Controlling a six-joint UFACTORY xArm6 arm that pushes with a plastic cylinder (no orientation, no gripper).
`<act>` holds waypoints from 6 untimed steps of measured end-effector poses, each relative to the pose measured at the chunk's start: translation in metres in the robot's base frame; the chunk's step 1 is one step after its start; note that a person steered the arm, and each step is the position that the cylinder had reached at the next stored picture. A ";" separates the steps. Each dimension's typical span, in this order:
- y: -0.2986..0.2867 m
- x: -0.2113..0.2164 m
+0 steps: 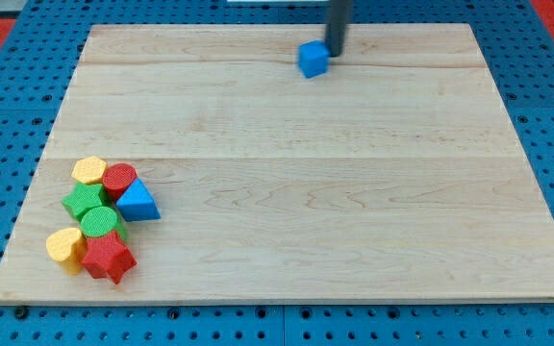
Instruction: Push the blue cube into the yellow hexagon
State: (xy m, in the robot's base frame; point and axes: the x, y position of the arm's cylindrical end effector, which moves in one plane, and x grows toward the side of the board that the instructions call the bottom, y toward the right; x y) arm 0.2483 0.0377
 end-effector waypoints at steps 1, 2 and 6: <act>-0.031 0.023; -0.039 0.069; -0.148 0.042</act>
State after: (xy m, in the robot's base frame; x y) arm 0.2907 -0.1107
